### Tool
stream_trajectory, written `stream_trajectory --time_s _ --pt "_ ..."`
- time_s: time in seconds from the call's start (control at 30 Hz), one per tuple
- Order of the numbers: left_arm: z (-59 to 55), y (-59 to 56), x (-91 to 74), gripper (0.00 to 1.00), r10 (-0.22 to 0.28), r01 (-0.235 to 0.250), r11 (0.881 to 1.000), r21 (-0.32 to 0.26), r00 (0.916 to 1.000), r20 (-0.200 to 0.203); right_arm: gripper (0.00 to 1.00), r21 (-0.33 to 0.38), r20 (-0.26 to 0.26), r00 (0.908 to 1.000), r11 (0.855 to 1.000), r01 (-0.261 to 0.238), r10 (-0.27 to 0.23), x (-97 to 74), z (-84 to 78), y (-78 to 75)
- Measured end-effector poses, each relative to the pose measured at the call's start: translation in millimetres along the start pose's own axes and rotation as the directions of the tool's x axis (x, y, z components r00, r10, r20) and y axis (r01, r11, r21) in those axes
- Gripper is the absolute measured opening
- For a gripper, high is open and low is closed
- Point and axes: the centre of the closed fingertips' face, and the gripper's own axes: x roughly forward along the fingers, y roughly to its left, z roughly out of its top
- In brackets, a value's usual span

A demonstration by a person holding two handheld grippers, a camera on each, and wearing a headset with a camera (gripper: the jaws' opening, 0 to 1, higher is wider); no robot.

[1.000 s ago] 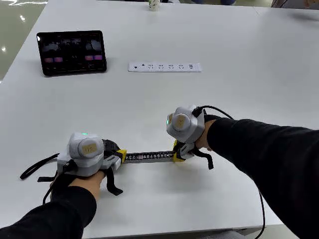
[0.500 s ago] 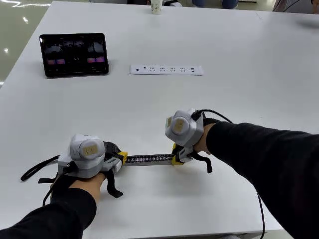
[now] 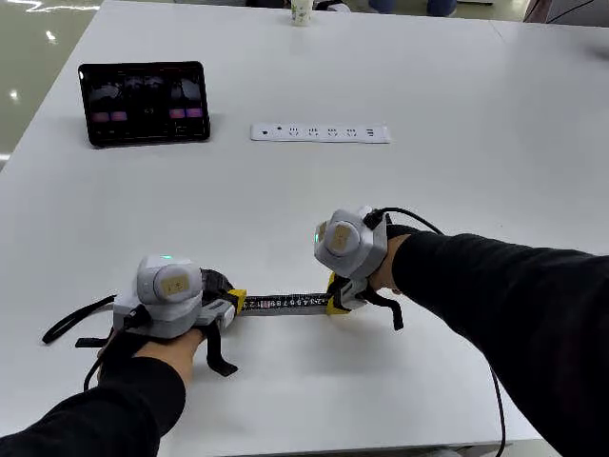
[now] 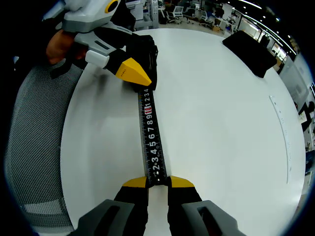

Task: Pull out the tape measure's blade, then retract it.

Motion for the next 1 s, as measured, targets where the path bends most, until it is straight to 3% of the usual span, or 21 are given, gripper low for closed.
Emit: stream_trajectory --time_s 1.0 --pt "0.1 0.4 0.7 0.63 -0.010 0.009 1.000 -0.013 0.9999 -0.005 0.11 -0.005 0.014 0.9998 1.000 -0.011 0.011 6.0 12.6 1.2"
